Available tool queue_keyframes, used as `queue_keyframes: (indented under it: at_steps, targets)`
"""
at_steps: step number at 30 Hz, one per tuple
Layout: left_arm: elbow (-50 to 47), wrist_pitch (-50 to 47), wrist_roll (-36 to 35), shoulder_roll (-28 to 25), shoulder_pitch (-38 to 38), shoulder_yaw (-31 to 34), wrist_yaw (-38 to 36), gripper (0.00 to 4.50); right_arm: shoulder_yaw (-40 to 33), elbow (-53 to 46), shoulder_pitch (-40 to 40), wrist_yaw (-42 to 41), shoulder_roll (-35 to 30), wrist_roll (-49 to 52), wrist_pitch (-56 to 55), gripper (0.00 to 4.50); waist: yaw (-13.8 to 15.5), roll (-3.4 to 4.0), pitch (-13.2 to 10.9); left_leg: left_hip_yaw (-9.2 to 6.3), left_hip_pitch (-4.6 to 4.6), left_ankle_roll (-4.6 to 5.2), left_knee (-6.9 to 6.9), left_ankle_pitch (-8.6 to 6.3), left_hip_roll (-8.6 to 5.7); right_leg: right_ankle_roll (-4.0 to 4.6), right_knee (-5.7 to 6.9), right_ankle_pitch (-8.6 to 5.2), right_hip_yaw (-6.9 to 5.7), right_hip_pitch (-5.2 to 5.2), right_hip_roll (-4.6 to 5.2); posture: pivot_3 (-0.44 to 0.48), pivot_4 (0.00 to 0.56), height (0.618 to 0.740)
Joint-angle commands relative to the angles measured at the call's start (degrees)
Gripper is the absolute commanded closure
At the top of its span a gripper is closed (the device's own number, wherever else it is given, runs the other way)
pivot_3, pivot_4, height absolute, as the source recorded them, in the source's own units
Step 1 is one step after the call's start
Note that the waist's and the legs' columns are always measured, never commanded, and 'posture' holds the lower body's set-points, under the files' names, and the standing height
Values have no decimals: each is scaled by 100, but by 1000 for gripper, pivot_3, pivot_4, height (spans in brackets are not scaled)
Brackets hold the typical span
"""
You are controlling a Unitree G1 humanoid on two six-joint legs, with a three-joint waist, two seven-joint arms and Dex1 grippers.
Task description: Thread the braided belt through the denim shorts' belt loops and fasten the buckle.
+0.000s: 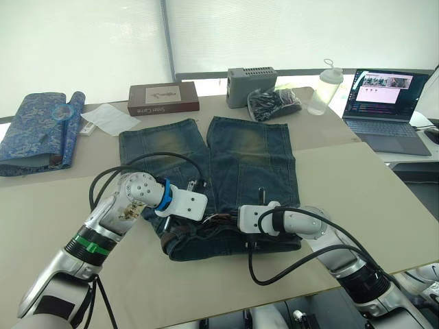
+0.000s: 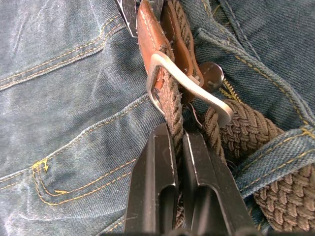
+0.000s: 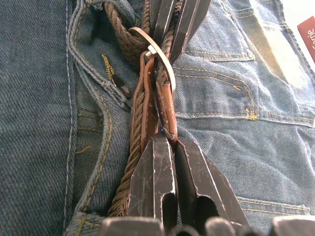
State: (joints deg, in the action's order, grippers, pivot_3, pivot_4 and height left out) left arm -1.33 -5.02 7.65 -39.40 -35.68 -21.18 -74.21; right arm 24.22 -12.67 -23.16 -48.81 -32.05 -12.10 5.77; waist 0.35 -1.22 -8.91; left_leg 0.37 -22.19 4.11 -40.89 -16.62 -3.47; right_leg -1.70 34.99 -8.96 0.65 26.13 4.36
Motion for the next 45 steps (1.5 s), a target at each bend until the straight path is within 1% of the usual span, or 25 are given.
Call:
queue_keyframes:
  at_steps: [1, 3, 4, 6, 9, 12, 14, 16, 17, 18, 20, 25, 27, 29, 31, 33, 34, 40, 42, 43, 44, 45]
  targets:
    - [-391, -592, -728, 44, 7, 521, -12, 2530, -193, -218, -28, 24, 27, 99, -3, 4500, -5, 0, 0, 0, 0, 0, 0, 0, 0, 0, 0, 0, 0, 0, 0, 0, 150, 740]
    - [-748, -1405, -1405, 69, 56, 874, -89, 1646, -226, -275, -25, 5, 19, 121, 55, 4500, -13, 0, 0, 0, 0, 0, 0, 0, 1, 0, 0, 0, 0, 2, 0, 0, 150, 740]
    - [-920, -1744, -1677, 61, 77, 1001, -128, 1646, -240, -294, -19, -2, 9, 126, 68, 4500, -19, 0, 0, 0, 0, 0, 0, 0, 1, 0, 0, 0, 0, 2, 0, 0, 150, 740]
    - [-1390, -2649, -2481, -56, 212, 1383, -228, 1646, -277, -342, 6, -9, -9, 140, 103, 4500, -29, 0, 0, -1, -1, -1, 0, 0, 2, 0, 0, 0, 0, 2, 0, 0, 150, 740]
    - [-1898, -3705, -3465, -231, 521, 1996, -123, 1646, -351, -415, 62, 19, -33, 150, 176, 4500, -77, 0, 0, -1, 1, -2, 1, 1, 3, -1, 0, -1, 1, 2, 0, 0, 150, 740]
    - [-2101, -4815, -4494, -203, 707, 2628, 254, 2468, -442, -467, 101, 31, -68, 162, 232, 4500, -82, 0, -1, -8, 2, -7, 2, 3, 4, 0, 1, -1, 0, 1, -1, 0, 150, 740]
    - [-2088, -5157, -4790, -154, 934, 2922, 592, 3387, -507, -499, 126, 27, -103, 185, 267, 4500, -77, 0, -1, -13, 2, -9, 1, 5, 3, 0, 1, -1, -1, 0, 0, 0, 150, 740]
    - [-2035, -5124, -4748, -172, 1356, 3061, 869, 4345, -581, -555, 185, 35, -147, 206, 316, 4500, -84, 0, 0, -12, 10, -17, 4, 7, 2, 1, 1, -1, 1, -5, 1, 0, 150, 740]
    - [-2053, -5068, -4731, -199, 1504, 3077, 944, 4462, -605, -579, 211, 40, -165, 216, 332, 4500, -89, 0, -1, -12, 13, -31, 6, 14, 2, 1, 1, -2, 3, -6, 1, 0, 150, 740]
    - [-2058, -5024, -4710, -192, 1717, 3096, 1041, 4462, -623, -608, 239, 42, -189, 223, 343, 4500, -86, 0, -1, -12, 14, -52, 11, 25, 1, 2, -1, -2, 4, -6, 0, 0, 150, 740]
    - [-2103, -4839, -4600, -233, 2051, 3019, 1145, 4462, -641, -650, 283, 42, -229, 233, 356, 4500, -73, 0, -1, -12, 11, -57, 12, 27, 2, 3, -1, -3, 4, -4, 1, 0, 150, 740]
    - [-2286, -4389, -4407, -358, 2710, 2791, 1228, 4462, -674, -749, 377, 48, -280, 236, 410, 4500, -24, 0, -1, -12, 13, -42, 12, 17, 3, 5, -2, -2, 6, -5, 8, 0, 150, 740]
    - [-2308, -4271, -4378, -395, 2840, 2735, 1269, 4462, -678, -778, 396, 59, -284, 231, 440, 4500, -15, 1, -1, -12, 12, -39, 14, 14, 5, 6, -2, -2, 7, -3, 7, 0, 150, 740]
    - [-2222, -3970, -4073, -502, 2994, 2541, 1307, 4462, -678, -809, 425, 77, -290, 214, 471, 4500, 5, 1, -1, -13, 12, -40, 15, 14, 6, 8, -2, -2, 5, -1, 8, 0, 150, 740]
    - [-1984, -3443, -3461, -658, 3156, 2153, 1383, 4462, -698, -804, 450, 111, -310, 187, 480, 4500, 17, 1, -1, -13, 12, -28, 15, 7, 6, 10, -3, -2, 5, -1, 8, 0, 150, 740]
    - [-1631, -2986, -2879, -692, 3239, 1766, 1606, 4462, -788, -803, 498, 135, -380, 187, 467, 4500, 40, 6, -3, -12, 14, -23, 17, 4, 6, 11, -3, -2, 7, -2, 10, 0, 150, 740]
    - [-1529, -2823, -2724, -706, 3278, 1652, 1635, 4462, -835, -809, 521, 145, -426, 185, 459, 4500, 46, 6, -3, -12, 17, -21, 17, 3, 6, 11, -3, -2, 6, -5, 14, 0, 150, 740]
    - [-1010, -2290, -2248, -625, 3379, 1368, 1900, 4462, -1303, -835, 720, 144, -823, 298, 445, 4500, 72, 38, 14, -15, 53, -15, 18, -2, 12, 9, -9, -4, -2, -39, 48, 0, 150, 740]
    - [-871, -2212, -2175, -606, 3347, 1315, 1962, 4462, -1500, -830, 815, 141, -971, 338, 436, 4500, 74, 49, 16, -15, 86, -13, 22, -3, 17, 7, -15, -9, -7, -83, 45, 0, 150, 740]
    - [-765, -2168, -2114, -598, 3320, 1277, 1999, 4462, -1652, -802, 888, 147, -1085, 344, 410, 4500, 71, 55, 20, -15, 107, -11, 29, -4, 19, 2, -19, -28, -9, -106, 46, 0, 150, 740]
    - [-656, -2127, -2062, -587, 3292, 1246, 2036, 4462, -1796, -764, 957, 157, -1194, 351, 377, 4500, 67, 60, 22, -15, 117, -10, 32, -5, 21, -33, -20, -76, -9, -118, 47, 0, 150, 740]
    - [-538, -2078, -2007, -594, 3276, 1207, 2057, 4462, -1957, -726, 1039, 169, -1306, 361, 354, 4500, 70, 68, 27, -15, 118, -10, 32, -5, 21, -15, -16, -92, -9, -119, 48, 0, 150, 740]
